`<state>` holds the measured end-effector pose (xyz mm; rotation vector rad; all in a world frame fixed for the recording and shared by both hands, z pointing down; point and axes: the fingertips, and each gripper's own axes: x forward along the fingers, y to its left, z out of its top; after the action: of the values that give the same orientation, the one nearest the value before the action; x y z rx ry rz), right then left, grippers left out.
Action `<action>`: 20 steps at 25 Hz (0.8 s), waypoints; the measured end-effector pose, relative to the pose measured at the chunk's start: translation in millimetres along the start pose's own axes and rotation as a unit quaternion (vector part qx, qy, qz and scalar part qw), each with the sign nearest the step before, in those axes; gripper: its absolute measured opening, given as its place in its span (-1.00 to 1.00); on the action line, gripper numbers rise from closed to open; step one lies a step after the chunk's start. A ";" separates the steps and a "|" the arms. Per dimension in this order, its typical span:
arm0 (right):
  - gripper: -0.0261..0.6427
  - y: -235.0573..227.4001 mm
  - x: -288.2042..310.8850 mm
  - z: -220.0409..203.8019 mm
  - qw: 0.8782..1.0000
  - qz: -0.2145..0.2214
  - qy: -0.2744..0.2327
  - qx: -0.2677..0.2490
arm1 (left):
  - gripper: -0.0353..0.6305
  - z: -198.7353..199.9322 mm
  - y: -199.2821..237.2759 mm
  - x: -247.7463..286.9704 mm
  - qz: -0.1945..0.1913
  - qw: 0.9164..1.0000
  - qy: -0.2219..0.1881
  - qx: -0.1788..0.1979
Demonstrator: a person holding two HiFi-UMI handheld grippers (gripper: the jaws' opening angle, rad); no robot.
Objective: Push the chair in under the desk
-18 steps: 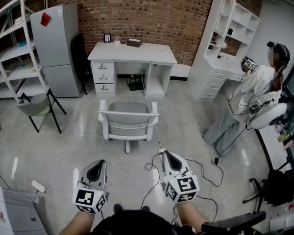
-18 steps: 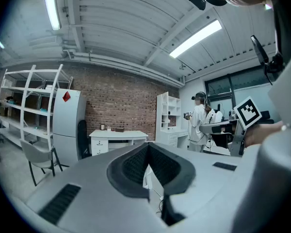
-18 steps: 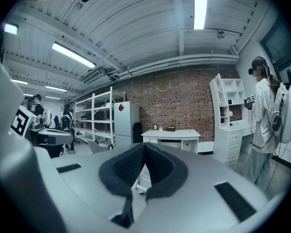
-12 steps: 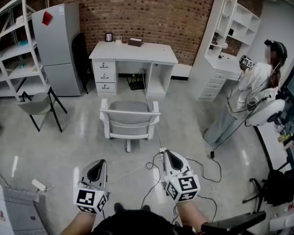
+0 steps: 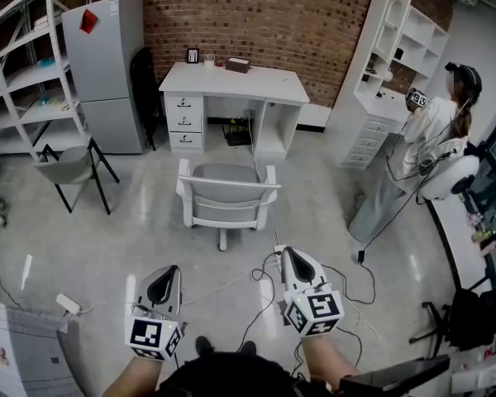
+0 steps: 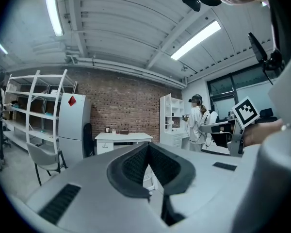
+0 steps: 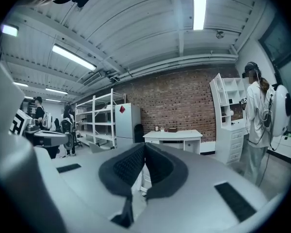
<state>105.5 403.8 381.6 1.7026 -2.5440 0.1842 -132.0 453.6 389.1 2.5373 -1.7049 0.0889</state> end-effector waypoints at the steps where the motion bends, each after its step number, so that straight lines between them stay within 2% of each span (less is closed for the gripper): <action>1: -0.90 1.9 2.3 -0.1 1.000 0.000 0.000 0.004 | -0.88 0.9 2.8 -1.7 0.000 1.000 -0.001 0.000; 8: -0.90 22.3 14.7 -3.4 1.000 0.002 0.009 0.025 | -0.88 1.0 18.6 -8.8 -0.003 1.000 0.000 -0.008; 20: -0.90 63.1 29.4 -4.8 1.000 -0.001 0.000 0.017 | -0.88 -5.6 46.5 -17.7 -0.030 0.999 -0.014 -0.014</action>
<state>36.0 401.3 386.4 1.7176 -2.5528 0.2290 -181.8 453.0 394.7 2.5792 -1.6261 0.0263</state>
